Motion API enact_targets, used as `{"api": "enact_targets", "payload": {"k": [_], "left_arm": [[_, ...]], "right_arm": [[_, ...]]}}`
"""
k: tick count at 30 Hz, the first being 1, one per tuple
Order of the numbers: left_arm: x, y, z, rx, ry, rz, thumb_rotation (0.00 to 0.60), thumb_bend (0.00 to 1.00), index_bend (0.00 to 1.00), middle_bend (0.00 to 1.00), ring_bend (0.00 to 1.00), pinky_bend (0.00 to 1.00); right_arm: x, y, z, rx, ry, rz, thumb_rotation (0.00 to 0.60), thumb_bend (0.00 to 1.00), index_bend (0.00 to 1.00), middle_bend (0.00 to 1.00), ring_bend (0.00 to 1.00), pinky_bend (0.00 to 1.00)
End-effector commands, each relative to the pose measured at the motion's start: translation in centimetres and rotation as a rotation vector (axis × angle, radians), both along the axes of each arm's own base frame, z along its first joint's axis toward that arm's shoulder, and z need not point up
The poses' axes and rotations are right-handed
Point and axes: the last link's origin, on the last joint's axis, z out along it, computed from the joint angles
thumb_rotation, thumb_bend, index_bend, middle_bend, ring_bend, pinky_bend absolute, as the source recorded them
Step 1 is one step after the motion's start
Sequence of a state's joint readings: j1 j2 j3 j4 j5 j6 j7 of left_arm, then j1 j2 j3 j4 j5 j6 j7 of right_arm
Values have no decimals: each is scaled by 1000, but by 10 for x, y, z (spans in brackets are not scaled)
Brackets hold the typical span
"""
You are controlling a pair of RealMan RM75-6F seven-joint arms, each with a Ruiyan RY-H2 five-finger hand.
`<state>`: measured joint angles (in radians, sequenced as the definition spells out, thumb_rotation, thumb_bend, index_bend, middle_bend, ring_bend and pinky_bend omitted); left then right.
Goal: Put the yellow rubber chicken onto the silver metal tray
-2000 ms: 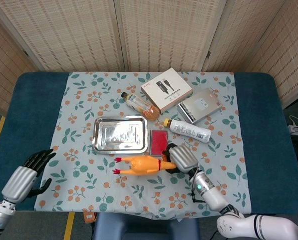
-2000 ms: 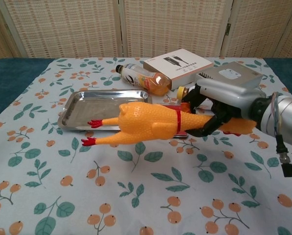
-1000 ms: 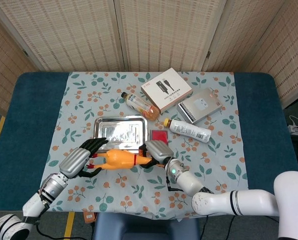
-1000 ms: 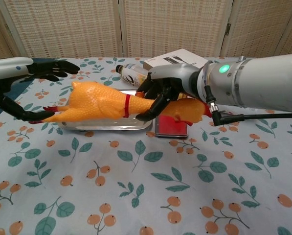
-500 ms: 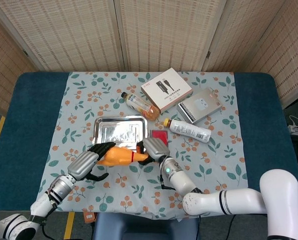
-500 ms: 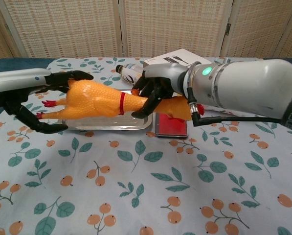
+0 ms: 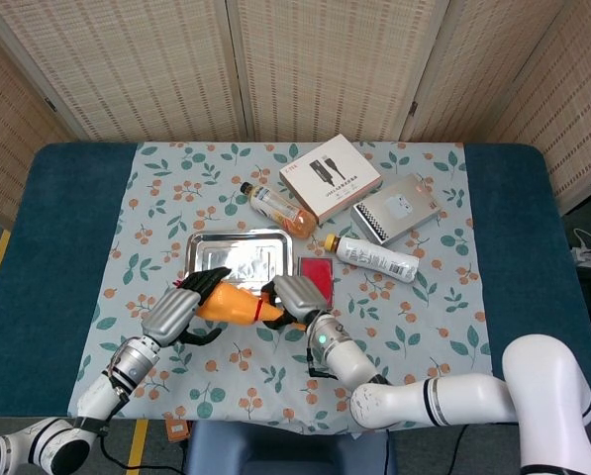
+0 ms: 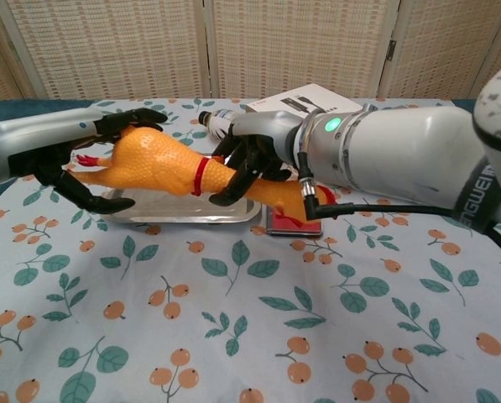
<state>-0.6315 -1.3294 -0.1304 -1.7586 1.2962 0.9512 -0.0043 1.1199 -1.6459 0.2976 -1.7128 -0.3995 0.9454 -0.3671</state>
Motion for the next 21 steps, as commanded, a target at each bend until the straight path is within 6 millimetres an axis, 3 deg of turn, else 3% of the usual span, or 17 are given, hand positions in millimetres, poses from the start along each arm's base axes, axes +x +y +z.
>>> {"api": "enact_targets", "payload": {"k": [1,13,21], "left_arm": [[-2,3,-2,11,34,-1,600,326,0,0,0,54],[-1,6,-7,113,52,-11,600,320,0,0,0,61],[-2,2,-11,82,72,-17,600,322,0,0,0,61]], "right_arm": [[2,1,-1,3,2,0,600,311,906,647,793,1000],[5,8,-7,23,57,11,600,311,906,646,793,1000],[13,7,-4,3,15,-9,600,311,906,646,793,1000]]}}
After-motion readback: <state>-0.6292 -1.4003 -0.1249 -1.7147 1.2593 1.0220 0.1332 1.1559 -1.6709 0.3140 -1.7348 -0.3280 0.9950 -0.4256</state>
